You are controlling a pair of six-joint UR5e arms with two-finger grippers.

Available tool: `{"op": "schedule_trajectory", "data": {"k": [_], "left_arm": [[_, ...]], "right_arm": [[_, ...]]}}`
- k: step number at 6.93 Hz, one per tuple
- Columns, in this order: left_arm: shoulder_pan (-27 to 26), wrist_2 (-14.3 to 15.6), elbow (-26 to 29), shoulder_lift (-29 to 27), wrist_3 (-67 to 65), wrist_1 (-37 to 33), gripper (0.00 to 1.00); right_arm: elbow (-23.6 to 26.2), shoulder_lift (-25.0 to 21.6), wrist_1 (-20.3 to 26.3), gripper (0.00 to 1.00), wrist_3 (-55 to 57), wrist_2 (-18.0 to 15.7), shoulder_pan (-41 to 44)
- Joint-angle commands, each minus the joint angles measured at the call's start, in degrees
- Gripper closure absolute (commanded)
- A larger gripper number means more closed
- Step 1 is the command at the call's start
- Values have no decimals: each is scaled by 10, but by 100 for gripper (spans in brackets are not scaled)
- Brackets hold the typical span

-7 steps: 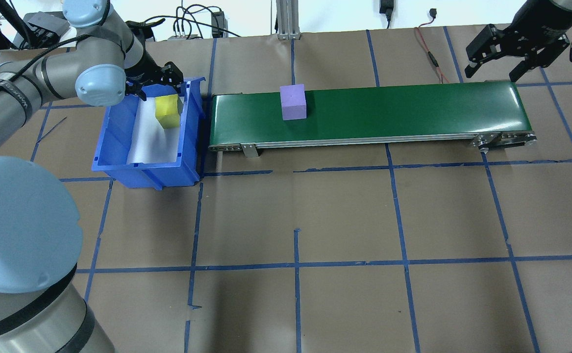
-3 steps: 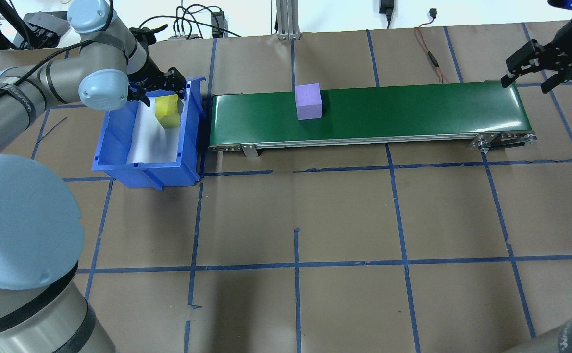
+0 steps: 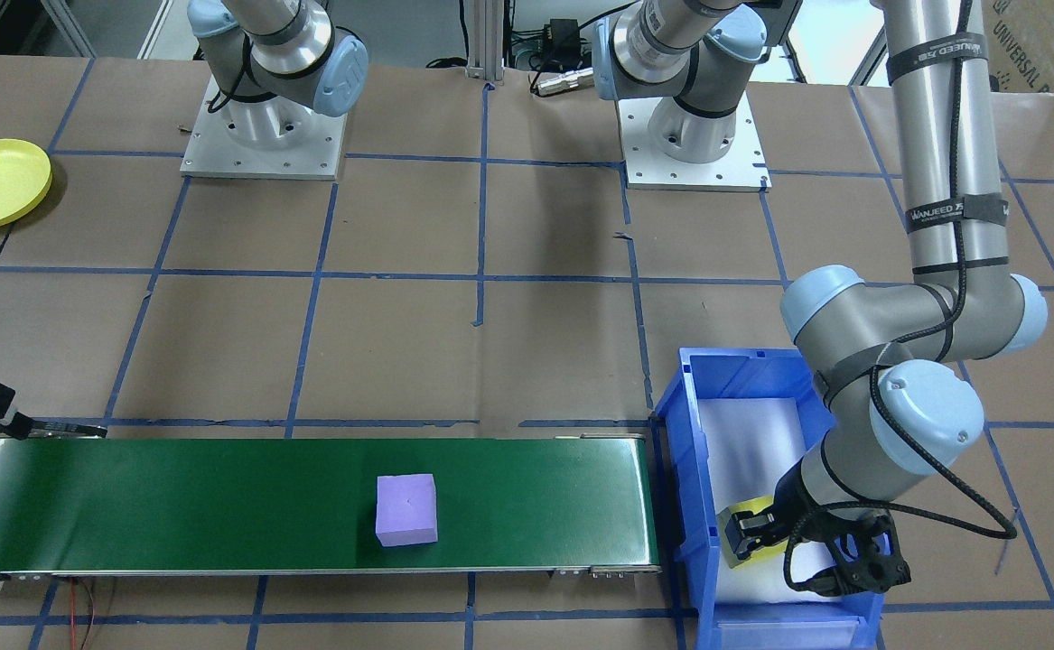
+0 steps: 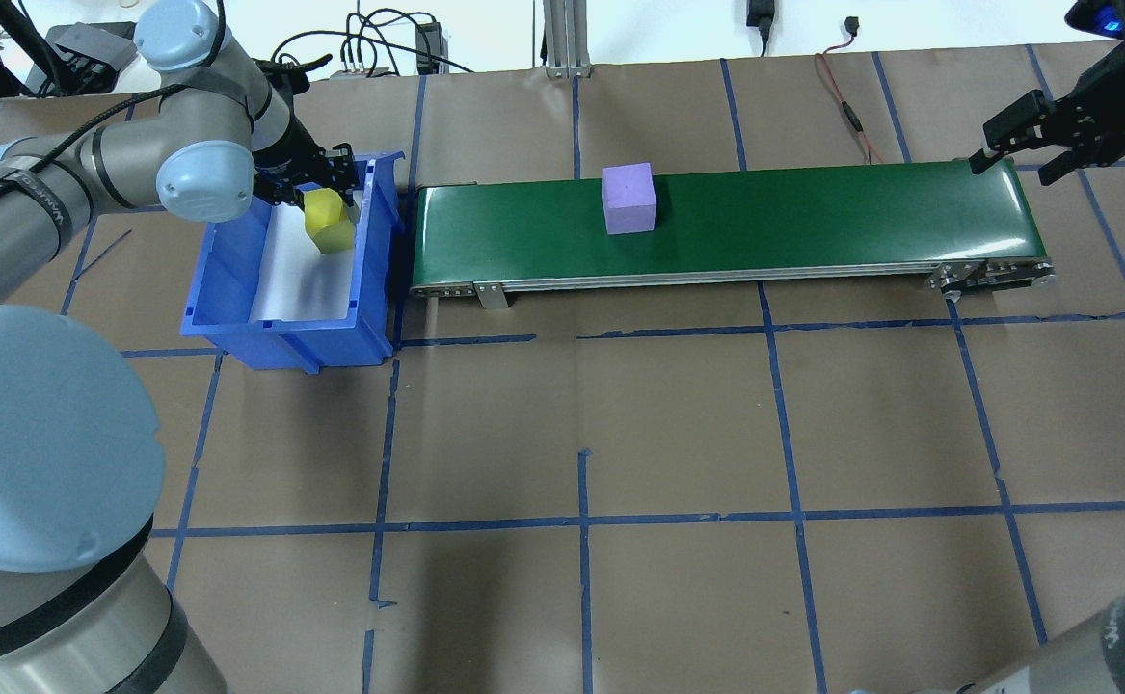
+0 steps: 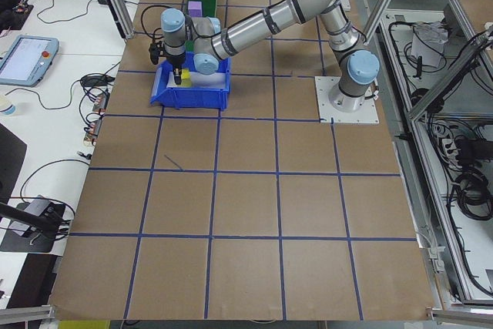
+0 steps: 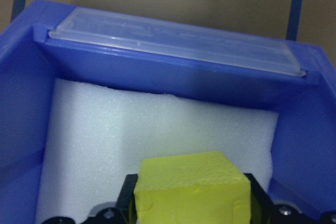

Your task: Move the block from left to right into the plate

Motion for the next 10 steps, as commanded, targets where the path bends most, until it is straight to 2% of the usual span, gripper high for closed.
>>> {"op": "schedule_trajectory", "data": {"k": [1,2,4,6,8,10], "left_arm": [[0,2,5,10,0,-1,81],[-1,3,14,28,2,-6,81],[-1,-8,17,96,0,-41,81],[-10,-66,20,160,-1,-44,80],[-81,-72,17,162,-22,-36,78],[-112,-73,7,124,-76,-35,78]], "right_arm": [[17,11,-18,0,-18,14,0],[14,10,-17,0,-18,17,0],[18,10,-20,0,-18,45,0],[20,10,-20,0,-19,47,0],[23,10,-26,0,-19,47,0],[24,10,-26,0,-19,47,0]]}}
